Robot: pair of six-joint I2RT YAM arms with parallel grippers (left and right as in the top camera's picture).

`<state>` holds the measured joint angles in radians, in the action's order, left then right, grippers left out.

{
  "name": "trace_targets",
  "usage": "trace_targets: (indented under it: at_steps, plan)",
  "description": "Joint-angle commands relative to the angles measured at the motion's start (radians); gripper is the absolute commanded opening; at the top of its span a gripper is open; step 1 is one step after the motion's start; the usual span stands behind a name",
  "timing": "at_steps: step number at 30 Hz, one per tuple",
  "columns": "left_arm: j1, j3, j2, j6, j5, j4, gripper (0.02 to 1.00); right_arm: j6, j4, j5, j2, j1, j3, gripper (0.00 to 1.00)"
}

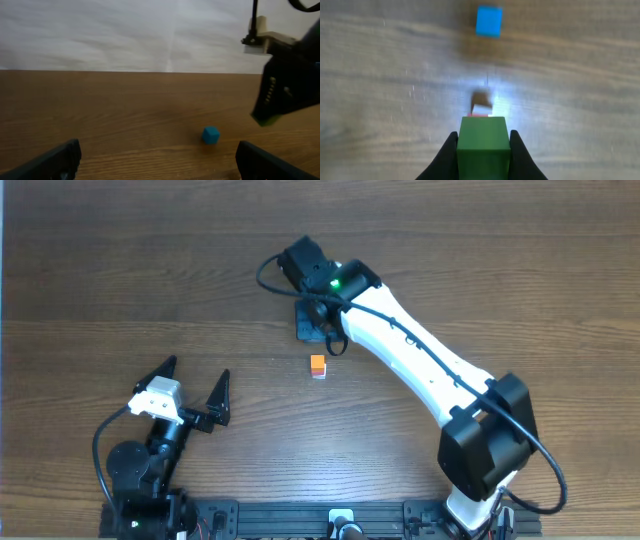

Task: Stack Cubes

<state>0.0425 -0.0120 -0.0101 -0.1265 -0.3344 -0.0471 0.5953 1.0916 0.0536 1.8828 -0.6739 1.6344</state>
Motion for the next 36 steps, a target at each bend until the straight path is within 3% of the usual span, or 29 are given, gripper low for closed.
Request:
trace_targets:
  at_steps: [1,13,36]
  plan:
    - [0.005,0.006,0.007,0.015,-0.01,0.001,0.998,0.054,0.029,0.021,-0.027,-0.05,0.016,0.009]
    - [0.005,0.006,0.007,0.015,-0.01,0.002,0.996,0.089,0.071,0.015,-0.027,-0.084,-0.024,0.009]
    - [0.005,0.006,0.007,0.014,-0.01,0.002,0.998,0.089,-0.029,0.014,-0.017,-0.066,-0.114,0.009]
